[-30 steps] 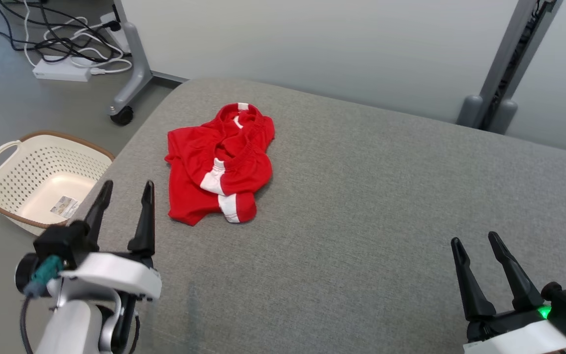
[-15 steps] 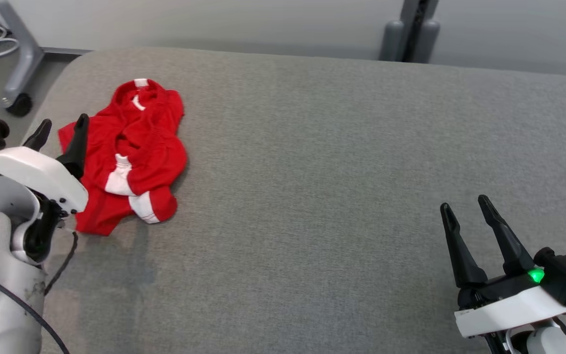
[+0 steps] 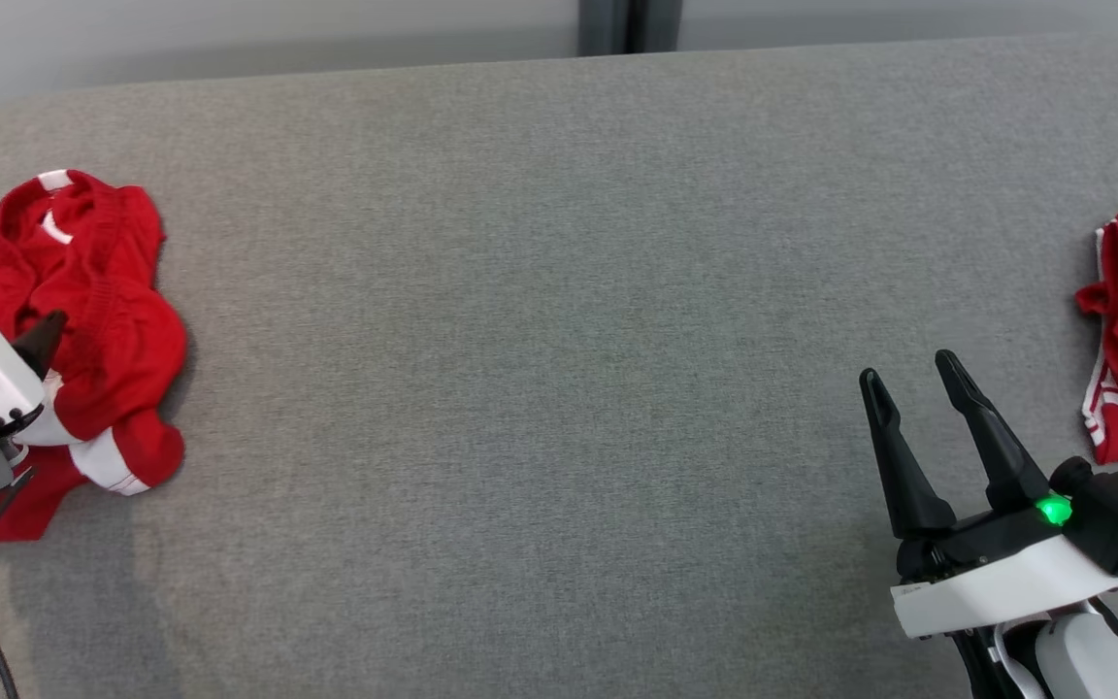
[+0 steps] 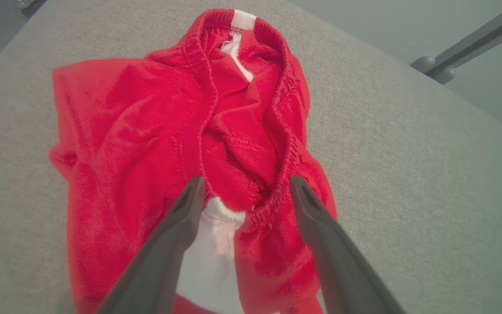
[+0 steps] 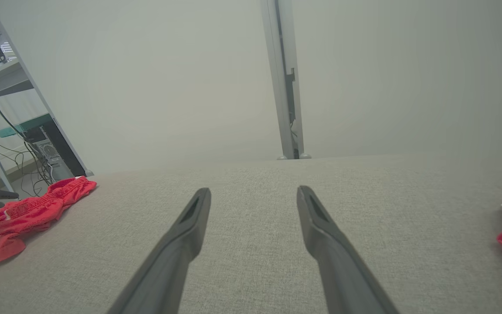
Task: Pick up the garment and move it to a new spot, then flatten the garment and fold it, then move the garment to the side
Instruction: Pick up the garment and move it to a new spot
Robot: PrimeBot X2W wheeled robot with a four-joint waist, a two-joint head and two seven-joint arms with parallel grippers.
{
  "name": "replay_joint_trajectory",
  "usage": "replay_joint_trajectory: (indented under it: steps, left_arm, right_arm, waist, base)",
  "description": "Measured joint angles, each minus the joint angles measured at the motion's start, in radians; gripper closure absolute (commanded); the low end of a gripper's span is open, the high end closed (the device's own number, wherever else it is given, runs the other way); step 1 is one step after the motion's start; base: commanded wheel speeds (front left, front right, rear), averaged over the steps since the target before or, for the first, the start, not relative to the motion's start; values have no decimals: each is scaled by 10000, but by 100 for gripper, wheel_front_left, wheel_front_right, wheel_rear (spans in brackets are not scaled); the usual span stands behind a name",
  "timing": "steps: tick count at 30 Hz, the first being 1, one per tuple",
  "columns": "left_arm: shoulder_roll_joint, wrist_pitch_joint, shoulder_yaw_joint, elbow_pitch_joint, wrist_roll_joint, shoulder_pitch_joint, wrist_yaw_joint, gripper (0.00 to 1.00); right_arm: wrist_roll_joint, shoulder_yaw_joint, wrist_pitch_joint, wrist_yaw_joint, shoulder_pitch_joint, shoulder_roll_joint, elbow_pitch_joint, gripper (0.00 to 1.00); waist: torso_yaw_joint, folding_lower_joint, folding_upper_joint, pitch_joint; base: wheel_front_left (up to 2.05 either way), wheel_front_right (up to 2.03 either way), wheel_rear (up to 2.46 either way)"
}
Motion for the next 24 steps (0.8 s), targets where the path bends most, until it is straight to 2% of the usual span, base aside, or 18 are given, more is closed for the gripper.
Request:
replay_joint_trajectory:
  steps: [5, 10, 12, 13, 15, 24]
  left_arm:
    - [337, 604, -46, 876, 21, -156, 307, 0]
    - [500, 1519, -100, 1522, -69, -243, 391, 0]
    - [612, 1781, -119, 1626, -88, -375, 420, 49]
    - [629, 1804, -125, 1651, -86, -392, 428, 60]
    - [633, 1699, -127, 1655, -86, -391, 441, 100]
    - [476, 1407, -224, 1595, -144, -397, 324, 100]
  right_arm:
    - [29, 29, 0, 0, -90, 10, -15, 0]
    - [56, -29, 0, -2, -120, 40, -21, 0]
    - [56, -59, 0, 0, -120, 50, -23, 0]
    - [56, -63, 0, 0, -120, 63, -27, 0]
    - [56, -79, 0, -2, -121, 77, -27, 0]
    - [44, -167, 0, 0, -121, 94, -19, 0]
  waist:
    - [-529, 0, 1, 192]
    - [-865, 0, 0, 366]
    - [-920, 0, 0, 411]
    - [-937, 0, 0, 425]
    - [-950, 0, 0, 435]
    - [-774, 0, 0, 314]
  base:
    - [0, 0, 0]
    - [0, 0, 0]
    - [0, 0, 0]
    - [0, 0, 0]
    - [0, 0, 0]
    - [0, 0, 0]
